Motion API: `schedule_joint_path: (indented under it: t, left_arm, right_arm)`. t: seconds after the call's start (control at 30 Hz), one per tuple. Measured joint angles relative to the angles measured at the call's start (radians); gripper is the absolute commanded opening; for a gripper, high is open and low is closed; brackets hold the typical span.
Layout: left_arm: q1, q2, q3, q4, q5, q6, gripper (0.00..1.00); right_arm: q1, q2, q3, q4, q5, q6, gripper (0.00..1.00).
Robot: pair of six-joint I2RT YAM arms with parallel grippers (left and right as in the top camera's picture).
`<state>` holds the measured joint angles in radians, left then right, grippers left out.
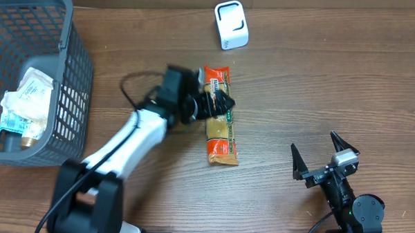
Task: Scan the item barcode
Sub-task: 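Lift the spaghetti pack out with the left gripper and place it mid-table, then move the left gripper back into the basket toward a clear bag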
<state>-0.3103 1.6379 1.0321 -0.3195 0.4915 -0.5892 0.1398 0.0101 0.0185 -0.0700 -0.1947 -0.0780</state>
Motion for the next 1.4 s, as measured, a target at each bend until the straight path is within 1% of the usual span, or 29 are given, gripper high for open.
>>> schedule_joint_path:
  t: [0.13, 0.23, 0.27, 0.3, 0.37, 0.43, 0.57, 0.67, 0.73, 0.87, 0.97, 1.1, 1.4]
  left_arm:
    - [0.108, -0.103, 0.210, -0.209, 0.003, 0.100, 1.00]
    - [0.230, -0.178, 0.394, -0.378, -0.020, 0.196, 1.00]
    - [0.265, -0.194, 0.438, -0.414, -0.030, 0.221, 1.00]
    - [0.322, -0.212, 0.499, -0.478, -0.050, 0.258, 1.00]
    - [0.411, -0.235, 0.573, -0.543, -0.088, 0.299, 1.00]
    - [0.532, -0.243, 0.640, -0.629, -0.144, 0.325, 1.00]
    - [0.745, -0.240, 0.659, -0.706, -0.242, 0.319, 1.00]
    - [0.903, -0.223, 0.655, -0.721, -0.288, 0.299, 1.00]
    - [0.984, -0.212, 0.636, -0.712, -0.307, 0.280, 1.00]
    - [1.083, -0.180, 0.561, -0.650, -0.325, 0.248, 1.00]
    - [1.110, -0.131, 0.501, -0.592, -0.337, 0.252, 1.00]
    - [1.110, -0.048, 0.455, -0.538, -0.369, 0.278, 1.00]
    - [1.111, 0.136, 0.446, -0.456, -0.392, 0.359, 0.99]
  right_arm:
    - [0.000, 0.000, 0.000, 0.000, 0.000, 0.000, 1.00]
    - [0.000, 0.000, 0.000, -0.001, 0.000, 0.000, 1.00]
    - [0.000, 0.000, 0.000, 0.000, 0.000, 0.000, 1.00]
    - [0.000, 0.000, 0.000, 0.000, 0.000, 0.000, 1.00]
    - [0.000, 0.000, 0.000, 0.000, 0.000, 0.000, 1.00]
    - [0.000, 0.000, 0.000, 0.000, 0.000, 0.000, 1.00]
    - [0.000, 0.000, 0.000, 0.000, 0.000, 0.000, 1.00]
    - [0.000, 0.000, 0.000, 0.000, 0.000, 0.000, 1.00]
    - [0.000, 0.000, 0.000, 0.000, 0.000, 0.000, 1.00]
    - [0.000, 0.000, 0.000, 0.000, 0.000, -0.001, 1.00]
    - [0.000, 0.000, 0.000, 0.000, 0.000, 0.000, 1.00]
    - [0.000, 0.000, 0.000, 0.000, 0.000, 0.000, 1.00]
    - [0.000, 0.000, 0.000, 0.000, -0.001, -0.001, 1.00]
